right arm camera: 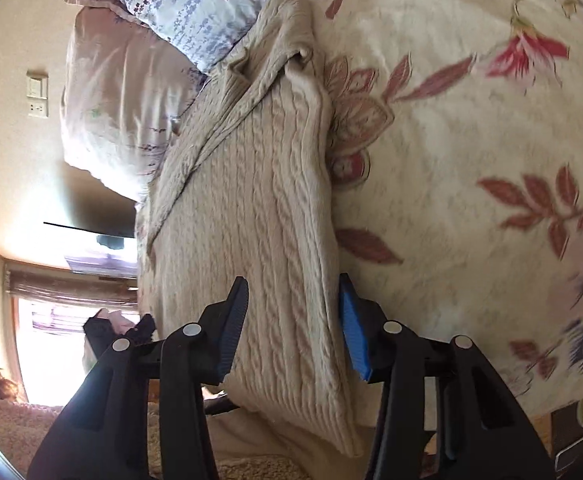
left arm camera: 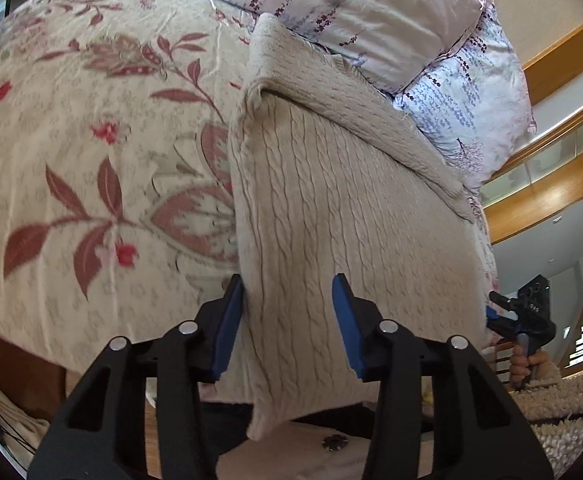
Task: Fold small clothes
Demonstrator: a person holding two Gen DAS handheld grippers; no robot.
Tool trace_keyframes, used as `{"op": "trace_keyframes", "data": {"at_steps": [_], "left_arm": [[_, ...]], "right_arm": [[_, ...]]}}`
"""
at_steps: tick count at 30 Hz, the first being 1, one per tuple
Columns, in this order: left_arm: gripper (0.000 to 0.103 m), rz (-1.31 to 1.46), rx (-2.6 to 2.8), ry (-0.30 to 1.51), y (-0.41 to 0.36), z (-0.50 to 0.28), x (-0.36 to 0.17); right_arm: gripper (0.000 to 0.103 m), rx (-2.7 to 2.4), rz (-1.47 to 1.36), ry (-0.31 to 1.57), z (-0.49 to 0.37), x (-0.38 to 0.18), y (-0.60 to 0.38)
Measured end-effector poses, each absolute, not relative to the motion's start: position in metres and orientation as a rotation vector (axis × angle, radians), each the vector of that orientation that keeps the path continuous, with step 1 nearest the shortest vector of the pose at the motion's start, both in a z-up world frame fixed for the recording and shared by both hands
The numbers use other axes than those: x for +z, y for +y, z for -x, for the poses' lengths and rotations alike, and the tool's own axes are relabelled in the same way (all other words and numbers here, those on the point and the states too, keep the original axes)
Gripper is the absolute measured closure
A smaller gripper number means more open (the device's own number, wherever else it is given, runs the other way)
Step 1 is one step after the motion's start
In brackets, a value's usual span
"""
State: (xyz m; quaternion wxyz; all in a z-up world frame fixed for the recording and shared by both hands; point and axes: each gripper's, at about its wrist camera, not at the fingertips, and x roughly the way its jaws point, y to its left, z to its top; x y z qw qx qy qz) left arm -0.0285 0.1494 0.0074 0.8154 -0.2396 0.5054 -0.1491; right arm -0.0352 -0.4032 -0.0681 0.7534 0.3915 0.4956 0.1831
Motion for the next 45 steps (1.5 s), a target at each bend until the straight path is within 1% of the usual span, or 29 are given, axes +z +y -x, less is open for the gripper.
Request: {"op": "trace_keyframes", "data": {"at_steps": [2,5,10,16,18,20,23,28,32,38,45], "left_arm": [[0.064,0.533,-0.333,1.085,0.148,0.034,0.006],[0.069,0.571,-0.364,1.103,0.146,0.044,0.003],[0.071,0.609,-0.4,1.135,0.143,0.058,0.001],[0.075,0.586,-0.449,1.199,0.13,0.062,0.0],[0.081,0.556,-0.464,1.232,0.125,0.062,0.0],[0.093,0.52,-0.477,1.257,0.122,0.061,0.001],[0.096,0.509,-0.502,1.237,0.123,0.056,0.009],[0.096,0.603,-0.487,1.081,0.143,0.026,0.037],[0.096,0.638,-0.461,0.985,0.157,-0.002,0.054],[0.097,0.677,-0.451,0.889,0.163,-0.038,0.075],[0.097,0.647,-0.451,0.866,0.157,-0.087,0.089]], "right_arm": [[0.064,0.432,-0.871,1.103,0.04,-0.073,-0.4],[0.068,0.49,-0.877,1.146,0.05,-0.079,-0.393],[0.079,0.552,-0.864,1.215,0.064,-0.085,-0.385],[0.084,0.584,-0.838,1.245,0.072,-0.085,-0.376],[0.088,0.598,-0.815,1.255,0.072,-0.084,-0.371],[0.094,0.61,-0.781,1.252,0.07,-0.082,-0.367],[0.095,0.616,-0.733,1.193,0.06,-0.068,-0.363],[0.095,0.574,-0.679,0.988,0.037,-0.027,-0.37],[0.095,0.519,-0.619,0.864,0.017,0.002,-0.372],[0.095,0.451,-0.615,0.747,-0.007,0.021,-0.38],[0.095,0.424,-0.636,0.691,-0.023,0.024,-0.39]]}}
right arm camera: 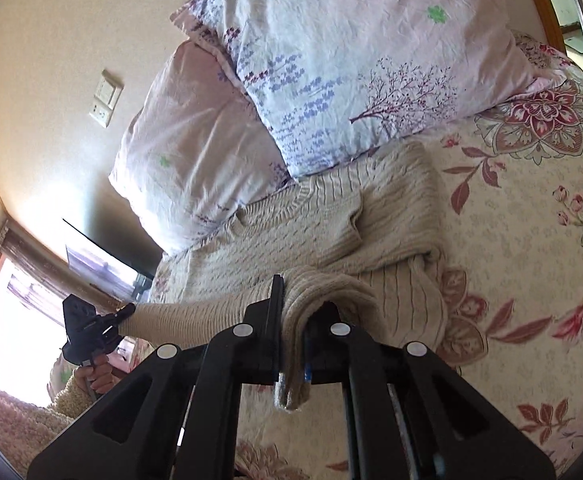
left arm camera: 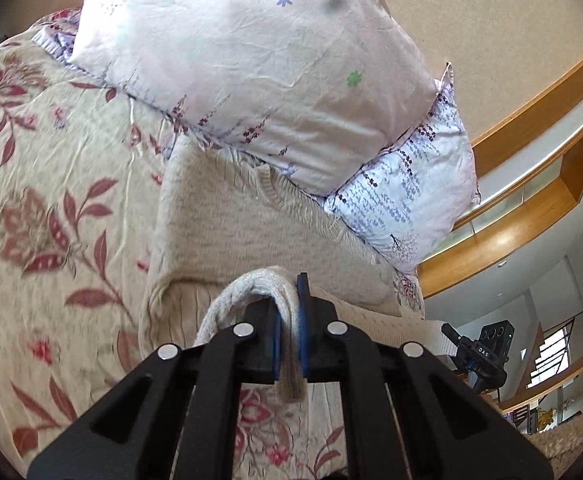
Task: Fold small clothes
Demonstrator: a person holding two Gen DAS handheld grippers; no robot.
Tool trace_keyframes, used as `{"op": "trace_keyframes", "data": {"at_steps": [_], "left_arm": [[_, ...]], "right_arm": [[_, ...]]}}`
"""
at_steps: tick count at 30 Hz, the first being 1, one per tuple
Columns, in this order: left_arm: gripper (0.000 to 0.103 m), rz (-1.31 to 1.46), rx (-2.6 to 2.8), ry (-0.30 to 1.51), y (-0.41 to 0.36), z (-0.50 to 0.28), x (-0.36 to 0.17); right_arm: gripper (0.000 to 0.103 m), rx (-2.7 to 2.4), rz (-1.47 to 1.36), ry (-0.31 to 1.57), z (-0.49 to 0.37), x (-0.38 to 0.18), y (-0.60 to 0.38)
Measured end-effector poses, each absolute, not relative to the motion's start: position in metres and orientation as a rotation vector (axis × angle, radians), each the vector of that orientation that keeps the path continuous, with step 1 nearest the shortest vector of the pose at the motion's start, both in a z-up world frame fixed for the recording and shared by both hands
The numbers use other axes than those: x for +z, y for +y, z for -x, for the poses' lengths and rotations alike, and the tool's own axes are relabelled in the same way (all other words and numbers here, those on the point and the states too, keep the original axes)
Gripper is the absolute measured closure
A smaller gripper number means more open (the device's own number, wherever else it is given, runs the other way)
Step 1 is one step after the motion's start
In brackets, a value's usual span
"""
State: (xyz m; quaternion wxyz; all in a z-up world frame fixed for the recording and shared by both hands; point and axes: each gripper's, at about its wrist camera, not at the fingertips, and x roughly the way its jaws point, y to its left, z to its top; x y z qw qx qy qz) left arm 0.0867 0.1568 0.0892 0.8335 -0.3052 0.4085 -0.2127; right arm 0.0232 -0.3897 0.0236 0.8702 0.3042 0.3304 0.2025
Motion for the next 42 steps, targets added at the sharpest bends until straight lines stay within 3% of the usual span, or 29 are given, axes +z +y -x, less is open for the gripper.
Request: {"op": "trace_keyframes", "data": {"at_steps": [11,18,33,34,35,37,42], "left_arm": [[0.097,0.727,-0.364,0.869,0.163,-0.155,0.068],[0.097,0.789,-0.279,0.95,0.159,-0.203,0.035],[0.094,0.967,-0.228,1.015,0.162,-0.229,0.003],[0.085,0.995,-0.229,1.015,0.164,-0.231,0.002],[0.076,1.022,-0.231,1.008,0.165,-0.232,0.002],[0.065,1.04,-0.237,0.999,0.164,-0.235,0.005],[0.056,0.978,-0.239,0.996,0.157,-0.242,0.014]], "right_arm": [[0.095,0.331,-0.677,0.624,-0.086,0.016,-0.391],[0.095,0.236,-0.779,0.734,-0.137,-0.02,-0.395],[0.093,0.187,-0.927,0.82,-0.171,-0.043,-0.408],[0.088,0.195,-0.973,0.829,-0.175,-0.045,-0.41],[0.073,0.202,-1.01,0.827,-0.178,-0.045,-0.412],[0.053,0.206,-1.073,0.804,-0.18,-0.045,-0.417],[0.05,0.196,-1.044,0.79,-0.186,-0.039,-0.416]]}}
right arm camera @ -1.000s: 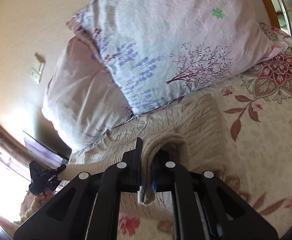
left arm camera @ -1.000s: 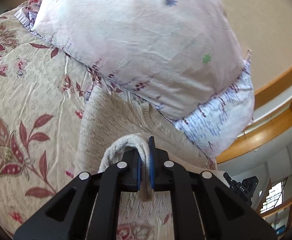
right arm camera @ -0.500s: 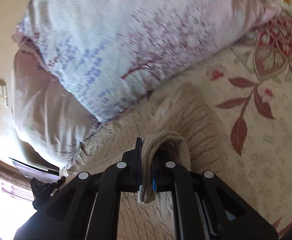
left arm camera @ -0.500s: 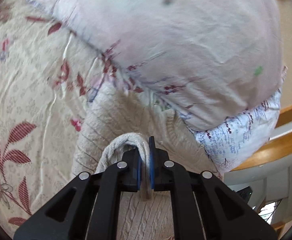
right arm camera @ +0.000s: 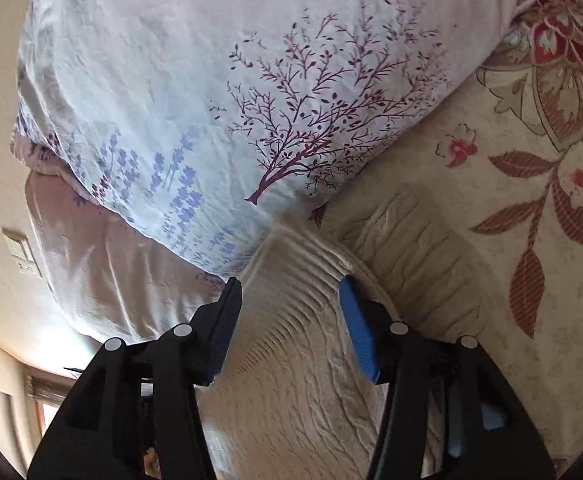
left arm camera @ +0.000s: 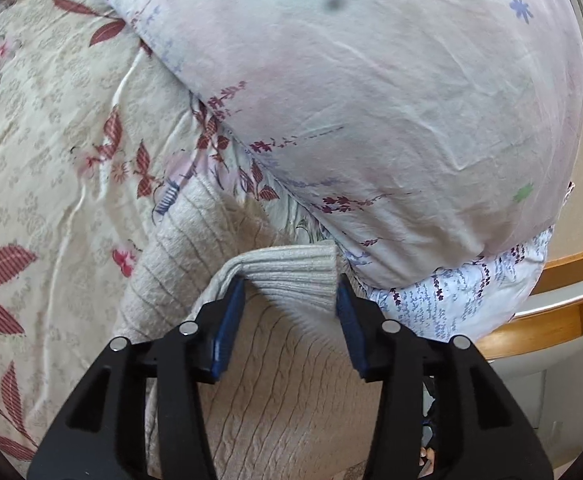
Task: Fold small clothes
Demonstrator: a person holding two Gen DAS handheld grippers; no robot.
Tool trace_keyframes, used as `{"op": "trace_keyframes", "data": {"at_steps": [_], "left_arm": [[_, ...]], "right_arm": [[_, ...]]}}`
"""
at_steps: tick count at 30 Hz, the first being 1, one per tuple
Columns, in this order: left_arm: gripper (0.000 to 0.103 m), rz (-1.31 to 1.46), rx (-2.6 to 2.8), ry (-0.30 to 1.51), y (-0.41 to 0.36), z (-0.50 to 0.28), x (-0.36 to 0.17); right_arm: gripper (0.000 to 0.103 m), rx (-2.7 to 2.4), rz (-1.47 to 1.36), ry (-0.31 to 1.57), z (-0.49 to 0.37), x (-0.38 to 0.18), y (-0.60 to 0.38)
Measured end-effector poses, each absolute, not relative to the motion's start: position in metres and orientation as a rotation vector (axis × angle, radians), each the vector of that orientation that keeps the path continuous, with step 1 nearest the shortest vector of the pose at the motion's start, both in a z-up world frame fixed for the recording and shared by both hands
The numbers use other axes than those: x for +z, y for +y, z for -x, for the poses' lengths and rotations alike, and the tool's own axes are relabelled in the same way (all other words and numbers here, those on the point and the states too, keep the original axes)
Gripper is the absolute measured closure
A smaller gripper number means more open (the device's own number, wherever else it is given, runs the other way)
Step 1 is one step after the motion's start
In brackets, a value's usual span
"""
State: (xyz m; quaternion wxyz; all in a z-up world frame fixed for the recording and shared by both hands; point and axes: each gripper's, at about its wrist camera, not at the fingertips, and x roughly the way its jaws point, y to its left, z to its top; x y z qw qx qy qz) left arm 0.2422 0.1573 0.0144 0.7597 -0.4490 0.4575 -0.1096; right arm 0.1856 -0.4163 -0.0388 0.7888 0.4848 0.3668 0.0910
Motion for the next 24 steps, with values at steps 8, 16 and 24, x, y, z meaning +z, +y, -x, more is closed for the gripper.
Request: {"op": "trace_keyframes", "data": {"at_steps": [8,16,24], "left_arm": [[0.054,0.726,-0.157,0.958,0.161,-0.225,0.047],[0.058,0.386,-0.172,1.008,0.145,-0.182,0.047],[0.073,0.303,-0.188,1.047,0.13,-0.161,0.03]], "right_arm": [[0.051,0.108,-0.736,0.751,-0.154,-0.007,-0.414],[0.055,0.112,-0.547,0.868,-0.105,-0.023,-0.411],[0.064,0.094,-0.456,0.873,-0.096,-0.025,-0.393]]}}
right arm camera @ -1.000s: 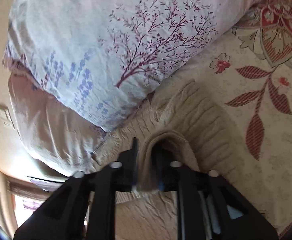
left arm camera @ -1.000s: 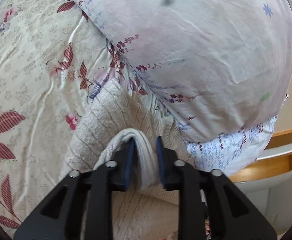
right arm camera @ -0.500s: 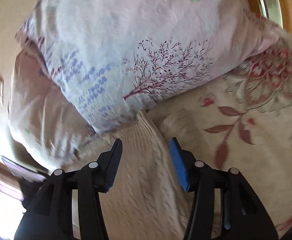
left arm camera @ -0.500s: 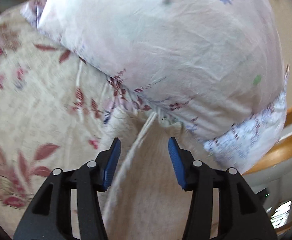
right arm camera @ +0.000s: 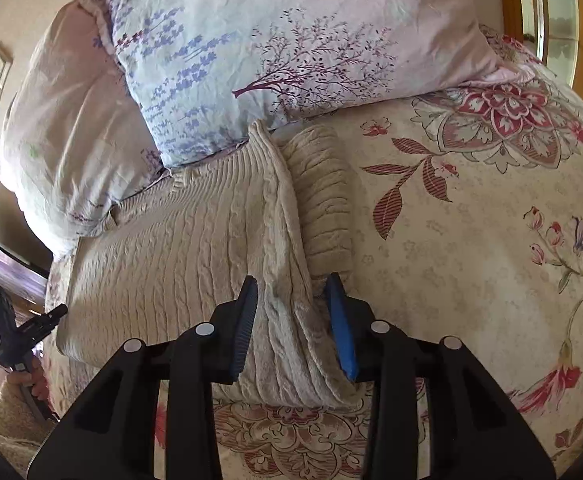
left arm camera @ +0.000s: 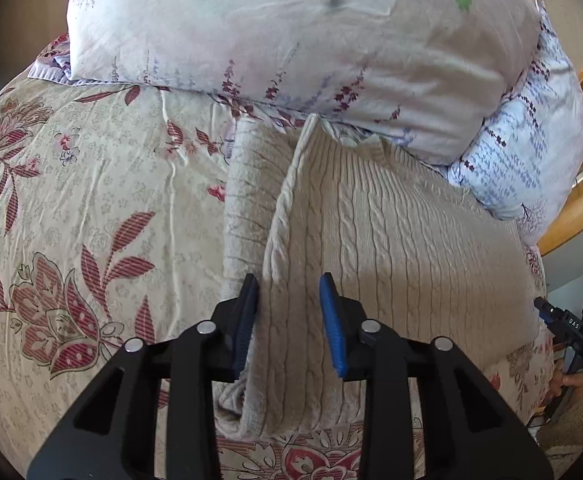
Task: Fold small clothes
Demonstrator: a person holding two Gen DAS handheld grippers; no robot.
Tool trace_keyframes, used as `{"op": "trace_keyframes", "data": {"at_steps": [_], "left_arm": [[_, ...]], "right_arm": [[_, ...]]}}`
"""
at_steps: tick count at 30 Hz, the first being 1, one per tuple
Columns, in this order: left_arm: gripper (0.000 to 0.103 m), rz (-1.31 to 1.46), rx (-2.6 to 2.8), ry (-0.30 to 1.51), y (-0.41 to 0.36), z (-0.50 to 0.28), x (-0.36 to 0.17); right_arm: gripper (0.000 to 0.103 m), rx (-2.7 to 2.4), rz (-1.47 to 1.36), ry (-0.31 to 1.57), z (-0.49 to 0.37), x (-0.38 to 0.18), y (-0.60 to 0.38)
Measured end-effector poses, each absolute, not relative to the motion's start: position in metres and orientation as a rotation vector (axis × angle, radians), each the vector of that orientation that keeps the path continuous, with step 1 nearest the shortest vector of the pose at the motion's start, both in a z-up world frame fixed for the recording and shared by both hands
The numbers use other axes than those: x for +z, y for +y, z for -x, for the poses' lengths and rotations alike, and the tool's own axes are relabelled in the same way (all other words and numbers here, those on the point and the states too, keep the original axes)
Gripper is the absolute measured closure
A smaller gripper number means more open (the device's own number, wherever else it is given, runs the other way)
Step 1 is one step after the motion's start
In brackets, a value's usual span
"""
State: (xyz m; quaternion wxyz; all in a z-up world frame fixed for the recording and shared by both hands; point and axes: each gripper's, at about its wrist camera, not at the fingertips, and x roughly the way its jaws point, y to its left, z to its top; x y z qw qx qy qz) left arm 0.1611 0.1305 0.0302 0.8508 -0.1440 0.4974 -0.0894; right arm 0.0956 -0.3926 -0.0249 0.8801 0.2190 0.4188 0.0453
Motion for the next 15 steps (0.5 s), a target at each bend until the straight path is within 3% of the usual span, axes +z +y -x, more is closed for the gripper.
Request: {"op": "trace_keyframes", "data": {"at_steps": [3,4,5,6,15], "left_arm": [[0.075,0.282,-0.185,1.054,0.127,-0.158,0.027],[0.082,0.277,-0.184,1.058,0.127,-0.158,0.026],[0.091,0.276,-0.183,1.064,0.126,-0.158,0.024],[0.093,0.281,-0.184,1.07,0.126,-0.159,0.022],[0.096,0.308,-0.19,1.073,0.14,-0.161,0.028]], "right_arm": [[0.071,0.098,-0.367,0.885,-0.094,-0.025,-0.38],[0.094,0.097,-0.329,0.9,-0.094,-0.028,-0.375],[0.093,0.094,-0.309,0.92,-0.095,-0.031,-0.372],[0.093,0.085,-0.305,0.933,-0.094,-0.035,-0.369],[0.094,0.03,-0.392,0.89,-0.072,-0.022,-0.382]]}}
